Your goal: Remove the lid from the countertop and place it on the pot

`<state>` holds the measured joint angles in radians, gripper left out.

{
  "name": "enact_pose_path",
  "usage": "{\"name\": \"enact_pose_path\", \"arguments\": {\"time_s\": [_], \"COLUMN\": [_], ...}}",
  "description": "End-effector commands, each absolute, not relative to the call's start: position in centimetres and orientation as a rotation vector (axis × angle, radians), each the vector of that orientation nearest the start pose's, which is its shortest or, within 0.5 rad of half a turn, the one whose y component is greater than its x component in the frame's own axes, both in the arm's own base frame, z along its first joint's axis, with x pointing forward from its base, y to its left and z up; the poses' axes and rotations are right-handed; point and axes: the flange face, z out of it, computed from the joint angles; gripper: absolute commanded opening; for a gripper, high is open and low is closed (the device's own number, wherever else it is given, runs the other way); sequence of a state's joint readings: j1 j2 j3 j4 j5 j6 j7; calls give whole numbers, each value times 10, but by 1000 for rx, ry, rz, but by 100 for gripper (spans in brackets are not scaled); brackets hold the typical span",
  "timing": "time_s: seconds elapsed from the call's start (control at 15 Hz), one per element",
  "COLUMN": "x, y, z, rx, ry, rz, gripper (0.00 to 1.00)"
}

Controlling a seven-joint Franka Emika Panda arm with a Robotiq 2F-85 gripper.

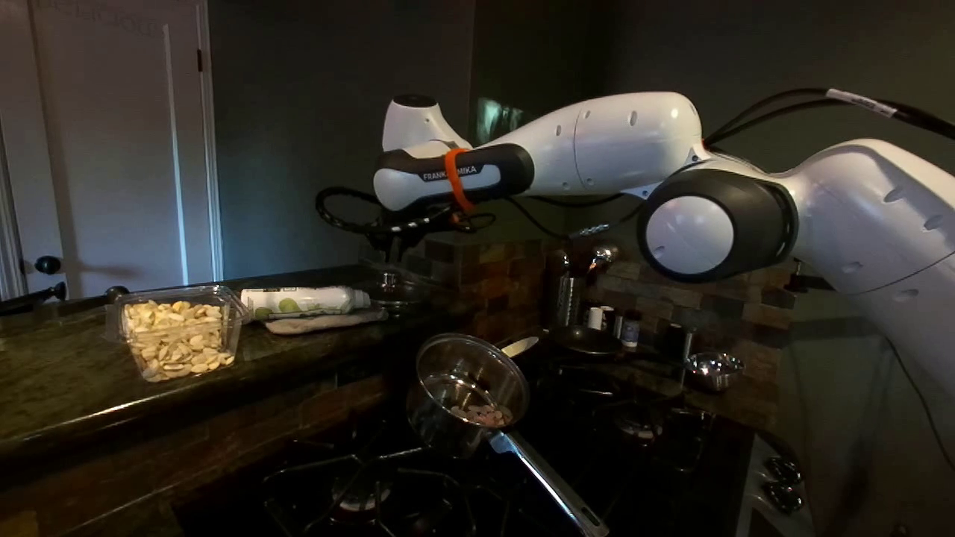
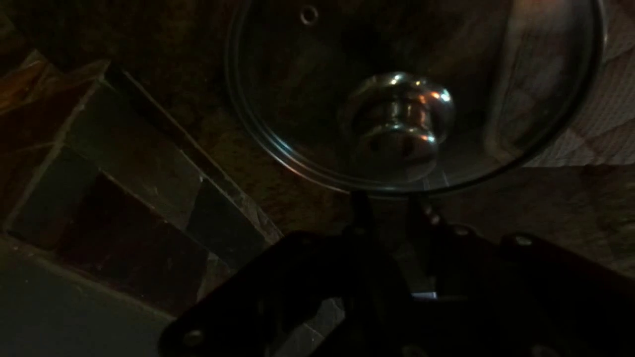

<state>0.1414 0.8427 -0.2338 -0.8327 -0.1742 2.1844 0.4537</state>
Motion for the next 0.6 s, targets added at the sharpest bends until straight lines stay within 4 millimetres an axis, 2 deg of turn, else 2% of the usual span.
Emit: {"name": "enact_pose_path", "arguments": {"time_s": [0.0, 0.07, 0.2, 0.27, 0.4, 0.53], "x": [808, 809, 808, 808, 809, 809], "y": [8, 7, 7, 7, -1, -10], "z": [481, 480, 481, 481, 477, 478], "rx": [-3165, -3167, -3167, -3167, -3171, -3168], "ry": [567, 564, 565, 565, 498, 426], "rz": [-937, -933, -934, -934, -885, -854], "gripper": [59, 41, 57, 84, 88, 100]}}
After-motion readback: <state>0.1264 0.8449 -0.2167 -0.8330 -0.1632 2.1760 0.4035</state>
